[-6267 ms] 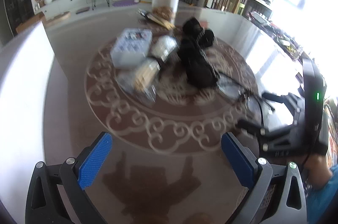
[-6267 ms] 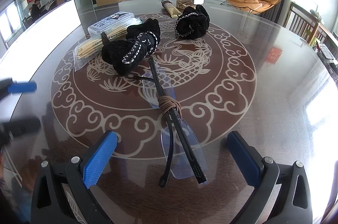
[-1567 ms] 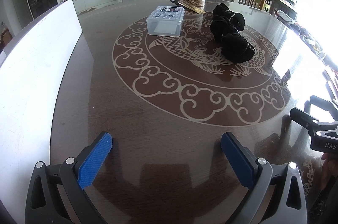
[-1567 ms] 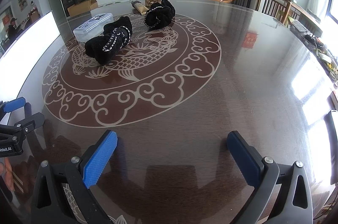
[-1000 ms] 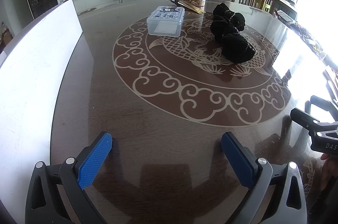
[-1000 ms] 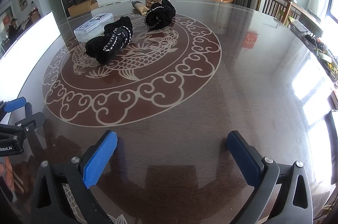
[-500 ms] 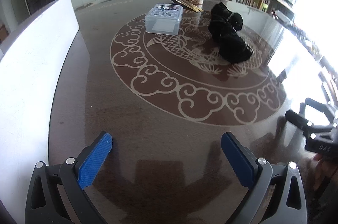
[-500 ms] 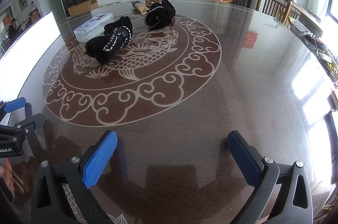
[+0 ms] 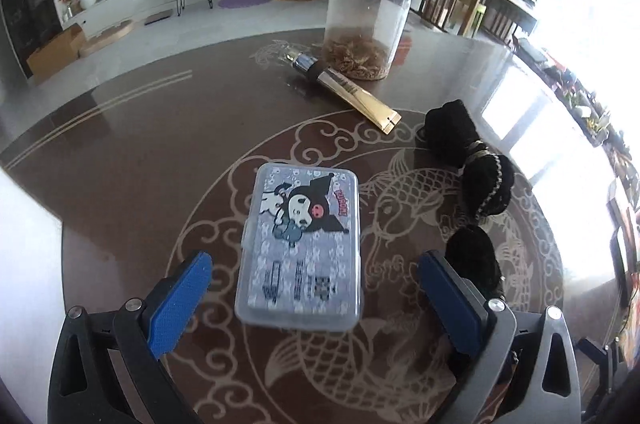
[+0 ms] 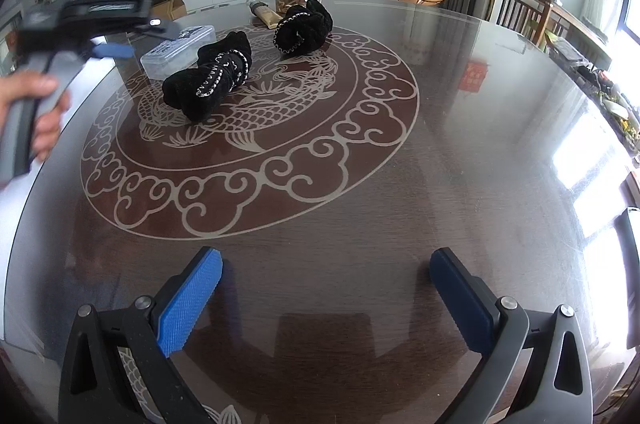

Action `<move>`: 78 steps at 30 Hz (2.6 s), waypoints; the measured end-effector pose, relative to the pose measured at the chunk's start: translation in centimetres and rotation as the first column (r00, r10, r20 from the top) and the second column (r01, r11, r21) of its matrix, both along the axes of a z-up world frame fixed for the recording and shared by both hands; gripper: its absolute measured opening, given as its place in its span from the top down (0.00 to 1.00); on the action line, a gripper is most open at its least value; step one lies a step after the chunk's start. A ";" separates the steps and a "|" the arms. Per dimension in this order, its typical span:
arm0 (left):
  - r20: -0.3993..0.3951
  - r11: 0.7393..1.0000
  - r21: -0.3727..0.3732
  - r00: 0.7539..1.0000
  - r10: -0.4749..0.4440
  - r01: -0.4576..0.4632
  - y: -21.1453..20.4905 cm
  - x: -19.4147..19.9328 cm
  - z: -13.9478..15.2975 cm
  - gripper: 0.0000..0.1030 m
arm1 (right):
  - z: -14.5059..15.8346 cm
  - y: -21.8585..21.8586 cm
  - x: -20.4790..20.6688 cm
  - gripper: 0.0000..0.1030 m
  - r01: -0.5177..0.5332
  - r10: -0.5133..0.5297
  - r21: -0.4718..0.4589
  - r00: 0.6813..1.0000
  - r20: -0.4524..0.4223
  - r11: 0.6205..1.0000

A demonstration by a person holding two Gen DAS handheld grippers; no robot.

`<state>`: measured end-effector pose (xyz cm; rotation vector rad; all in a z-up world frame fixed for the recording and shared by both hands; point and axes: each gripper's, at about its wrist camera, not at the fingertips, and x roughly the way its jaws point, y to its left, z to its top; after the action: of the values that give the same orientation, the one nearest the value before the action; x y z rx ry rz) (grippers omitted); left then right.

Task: Organize objects
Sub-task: 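Grasp the clear Kuromi floss box with the left tool, then lift the floss box with the left tool while the right tool grasps a black sock bundle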

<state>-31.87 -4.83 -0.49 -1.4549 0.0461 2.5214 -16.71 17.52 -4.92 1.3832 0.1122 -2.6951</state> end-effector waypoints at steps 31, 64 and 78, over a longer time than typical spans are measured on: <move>-0.087 0.971 -0.119 0.977 0.196 -0.206 -3.4 18.9 -3.1 0.00 | 0.0 0.1 -0.1 0.00 0.000 0.000 0.000 1.000 0.000 1.000; -0.086 0.971 -0.074 0.971 0.222 -0.229 -4.0 18.7 -3.3 0.00 | 1.8 -6.3 -10.2 0.64 -0.087 0.094 -0.067 0.991 0.097 0.994; -0.013 0.989 -0.088 0.993 0.116 -0.117 -4.4 18.5 -3.2 0.12 | 2.7 -1.2 -2.4 0.40 -0.112 0.120 -0.047 0.973 0.198 0.993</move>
<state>-13.41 -9.18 -3.66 -1.5225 0.0776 2.6504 -19.06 16.28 -2.25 1.5757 0.1227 -2.4366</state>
